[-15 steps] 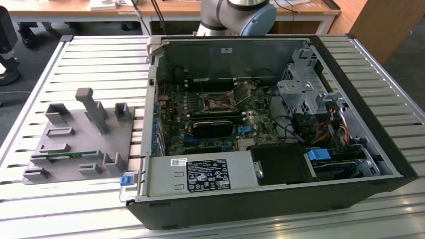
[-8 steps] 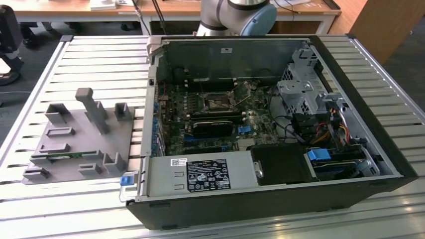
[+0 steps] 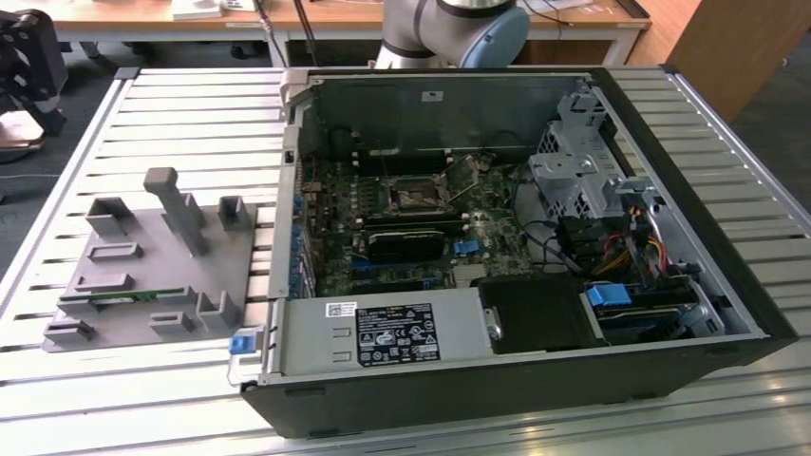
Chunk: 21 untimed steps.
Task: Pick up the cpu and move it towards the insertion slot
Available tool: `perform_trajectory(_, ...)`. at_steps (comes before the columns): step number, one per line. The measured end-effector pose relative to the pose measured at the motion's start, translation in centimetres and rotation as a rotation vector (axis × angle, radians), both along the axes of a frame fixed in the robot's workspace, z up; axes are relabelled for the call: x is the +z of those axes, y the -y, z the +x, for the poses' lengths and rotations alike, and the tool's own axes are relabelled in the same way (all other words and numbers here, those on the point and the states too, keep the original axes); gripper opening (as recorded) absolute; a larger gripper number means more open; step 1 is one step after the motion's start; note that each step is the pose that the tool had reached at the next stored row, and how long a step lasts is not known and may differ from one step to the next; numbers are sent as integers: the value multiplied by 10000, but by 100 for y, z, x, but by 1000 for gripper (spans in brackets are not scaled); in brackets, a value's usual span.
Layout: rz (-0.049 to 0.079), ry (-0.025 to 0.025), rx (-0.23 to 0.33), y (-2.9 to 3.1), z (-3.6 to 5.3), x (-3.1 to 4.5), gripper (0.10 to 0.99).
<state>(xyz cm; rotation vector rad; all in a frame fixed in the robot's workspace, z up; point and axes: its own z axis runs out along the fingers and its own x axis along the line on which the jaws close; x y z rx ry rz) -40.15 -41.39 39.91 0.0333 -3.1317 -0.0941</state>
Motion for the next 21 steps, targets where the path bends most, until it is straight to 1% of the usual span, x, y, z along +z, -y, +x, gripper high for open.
perform_trajectory(7,0,0,-1,0,113,0,545)
perform_trajectory(15,0,0,0,0,267,0,545)
perform_trajectory(21,0,-1,0,0,356,1,545)
